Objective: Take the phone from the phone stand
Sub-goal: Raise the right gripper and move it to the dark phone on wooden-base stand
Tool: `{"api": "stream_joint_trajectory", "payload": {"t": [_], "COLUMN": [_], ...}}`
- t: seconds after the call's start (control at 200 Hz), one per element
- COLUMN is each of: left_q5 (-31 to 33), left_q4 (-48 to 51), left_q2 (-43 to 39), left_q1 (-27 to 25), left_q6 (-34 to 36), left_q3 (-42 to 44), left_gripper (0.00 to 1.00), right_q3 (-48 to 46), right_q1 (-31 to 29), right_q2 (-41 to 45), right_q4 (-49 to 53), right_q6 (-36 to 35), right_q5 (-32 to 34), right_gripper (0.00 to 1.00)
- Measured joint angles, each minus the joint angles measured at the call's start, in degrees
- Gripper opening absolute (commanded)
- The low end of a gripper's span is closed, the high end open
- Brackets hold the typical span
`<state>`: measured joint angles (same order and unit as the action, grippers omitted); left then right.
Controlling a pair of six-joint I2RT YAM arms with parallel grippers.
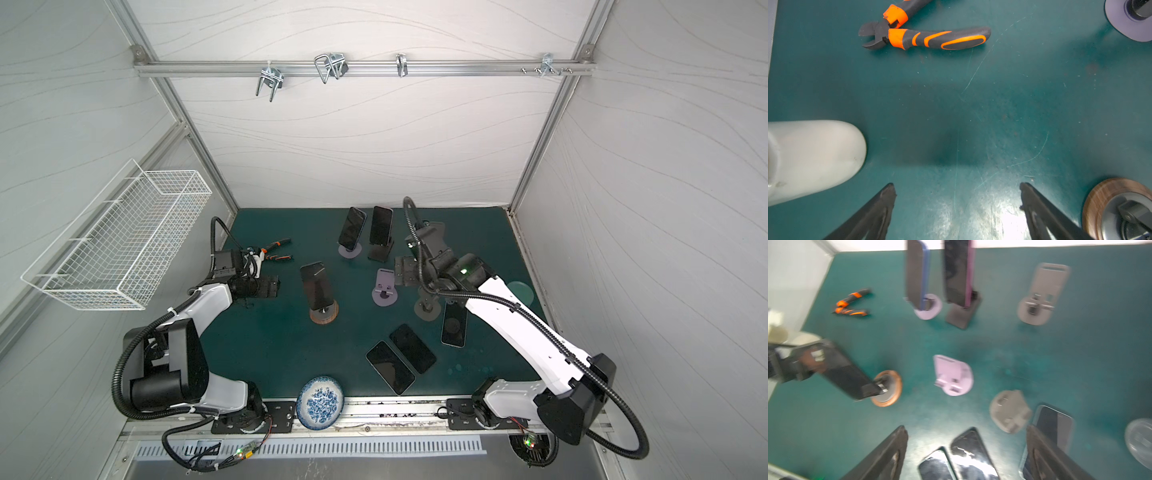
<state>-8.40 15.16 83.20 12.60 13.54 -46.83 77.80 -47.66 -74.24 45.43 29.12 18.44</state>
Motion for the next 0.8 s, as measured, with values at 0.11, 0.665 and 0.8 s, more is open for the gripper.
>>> {"api": "stream_joint_trajectory", "payload": {"t": [0.11,0.665,0.8], "left_q5": [-0.02,-0.15,-0.15], "left_q4": [0.00,0.04,0.22], "left_q2": [0.00,0.26,0.55], "left_q1": [0.00,0.00,0.00], "left_q6": [0.02,0.22,0.20], "left_q3": [0.00,-0.02,-0.11], "left_gripper": [0.95,0.95,0.95], "right_q3": [1.03,16.90,21.79], "right_q1": [-6.38,-18.84,-19.17], "right_q2": [-4.17,-28.22,-33.20], "right_q4": [-3.41,-12.50,-12.81], "right_q6": [2.08,5.88,6.03], "right_q5": [2.54,6.64,7.93], "right_gripper": [0.90,0.99,0.99]}}
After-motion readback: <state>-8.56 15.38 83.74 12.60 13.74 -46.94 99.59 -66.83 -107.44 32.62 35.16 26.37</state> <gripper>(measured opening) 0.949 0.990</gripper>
